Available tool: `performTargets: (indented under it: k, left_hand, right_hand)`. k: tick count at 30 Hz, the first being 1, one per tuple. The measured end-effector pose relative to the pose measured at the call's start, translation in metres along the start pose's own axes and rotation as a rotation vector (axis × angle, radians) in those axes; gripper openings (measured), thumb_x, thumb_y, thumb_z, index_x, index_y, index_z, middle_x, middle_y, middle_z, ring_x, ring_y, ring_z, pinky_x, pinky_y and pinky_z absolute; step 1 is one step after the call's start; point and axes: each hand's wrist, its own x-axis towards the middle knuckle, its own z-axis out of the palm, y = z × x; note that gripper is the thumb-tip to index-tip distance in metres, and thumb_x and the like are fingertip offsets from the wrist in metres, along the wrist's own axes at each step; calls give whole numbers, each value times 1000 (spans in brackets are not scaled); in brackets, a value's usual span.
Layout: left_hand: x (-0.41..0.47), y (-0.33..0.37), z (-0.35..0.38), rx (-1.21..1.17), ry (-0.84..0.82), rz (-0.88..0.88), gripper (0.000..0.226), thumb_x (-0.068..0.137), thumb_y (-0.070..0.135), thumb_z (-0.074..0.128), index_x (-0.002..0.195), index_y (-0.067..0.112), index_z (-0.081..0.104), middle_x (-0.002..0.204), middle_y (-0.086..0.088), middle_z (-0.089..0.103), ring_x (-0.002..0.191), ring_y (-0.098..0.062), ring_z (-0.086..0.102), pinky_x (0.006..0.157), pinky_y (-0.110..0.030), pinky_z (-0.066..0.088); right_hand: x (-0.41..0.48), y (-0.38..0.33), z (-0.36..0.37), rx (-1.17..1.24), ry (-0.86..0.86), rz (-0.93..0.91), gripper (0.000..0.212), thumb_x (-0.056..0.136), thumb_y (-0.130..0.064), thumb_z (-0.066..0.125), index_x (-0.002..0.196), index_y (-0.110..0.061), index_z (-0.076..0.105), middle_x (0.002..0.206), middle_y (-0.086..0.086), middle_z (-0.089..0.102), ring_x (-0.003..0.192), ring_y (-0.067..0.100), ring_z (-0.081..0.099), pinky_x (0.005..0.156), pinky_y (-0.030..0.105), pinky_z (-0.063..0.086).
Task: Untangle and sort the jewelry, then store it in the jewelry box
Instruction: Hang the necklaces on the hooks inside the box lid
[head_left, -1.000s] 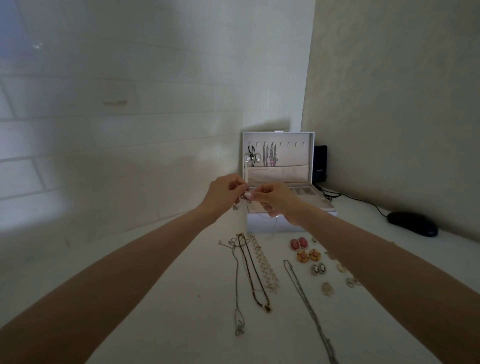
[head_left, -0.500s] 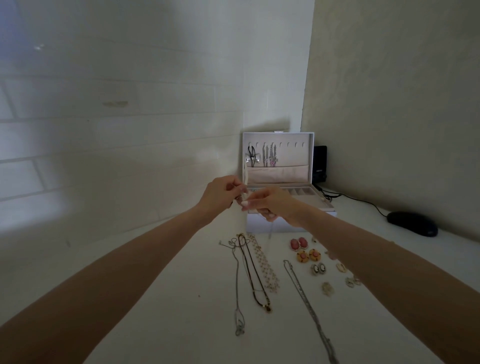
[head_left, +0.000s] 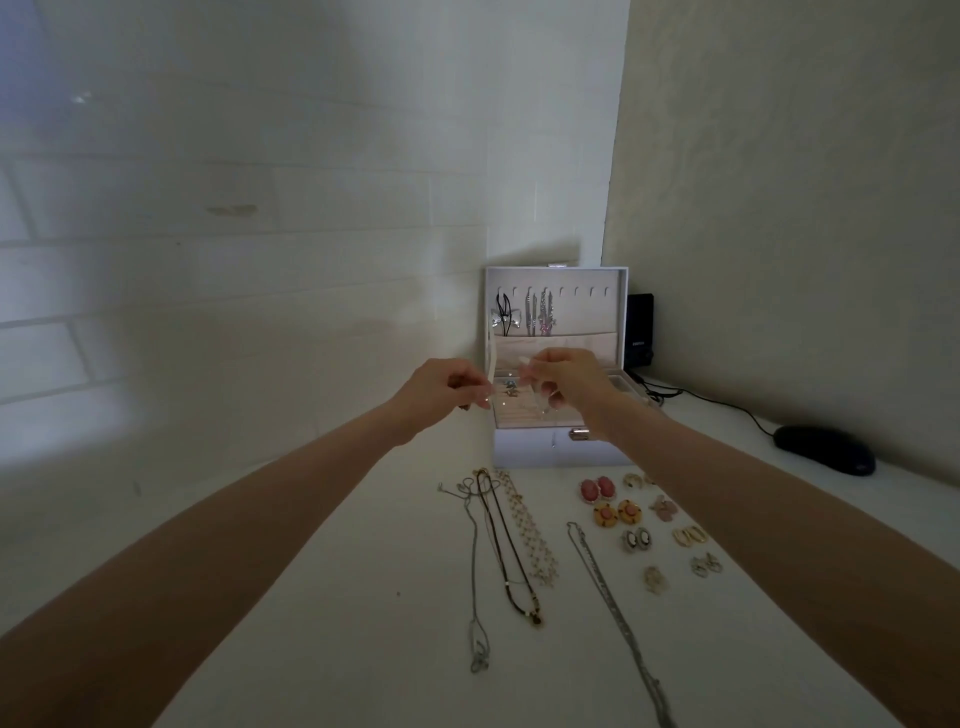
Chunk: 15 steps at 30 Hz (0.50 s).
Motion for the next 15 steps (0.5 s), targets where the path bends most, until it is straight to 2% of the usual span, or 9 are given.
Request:
performTargets:
  k: [3, 5, 8, 10, 13, 15]
  left_hand:
    - [2, 2, -2, 10, -1, 19, 9, 88, 1, 60, 95, 2, 66, 78, -3, 68, 53, 6, 52, 52, -7, 38]
    - [5, 4, -2, 30, 33, 26, 9, 87, 0, 60, 92, 5, 67, 76, -1, 68, 56, 2, 53, 53, -7, 39]
    - [10, 4, -2, 70, 130, 12, 10, 84, -1, 62, 89, 6, 66, 76, -4, 68, 62, -7, 56, 59, -10, 44]
    - [12, 3, -2, 67, 213, -12, 9, 83, -1, 62, 86, 7, 66, 78, -8, 69, 64, -11, 60, 63, -15, 48]
    - [13, 5, -3, 30, 337, -29, 14, 84, 1, 62, 78, 13, 62, 77, -6, 69, 61, -12, 63, 51, -12, 45]
    - [12, 10, -4, -80, 398, -21, 15, 86, -1, 59, 79, 12, 60, 78, -8, 68, 61, -16, 65, 46, -13, 45]
  right_hand:
    - [2, 1, -1, 11, 17, 11, 18, 92, -10, 58, 75, -7, 62, 69, 6, 64, 51, 11, 42, 48, 21, 34]
    - [2, 3, -2, 19, 26, 18, 16, 92, -10, 58, 77, -7, 63, 65, 7, 61, 51, 11, 46, 50, 19, 38]
    - [2, 5, -4, 0, 33, 14, 15, 89, -12, 62, 75, -10, 65, 67, 7, 59, 52, 8, 49, 70, 20, 44]
    - [0, 5, -6, -3, 33, 12, 15, 87, -11, 63, 72, -10, 65, 67, 7, 59, 48, 7, 47, 66, 17, 44]
    - [-3, 1, -9, -1, 26, -2, 17, 87, -9, 63, 70, -9, 64, 54, -3, 55, 45, 7, 43, 62, 15, 45]
    - [-4, 0, -10, -24, 21, -14, 12, 87, -7, 63, 75, -6, 64, 55, -4, 53, 48, 6, 43, 56, 13, 43]
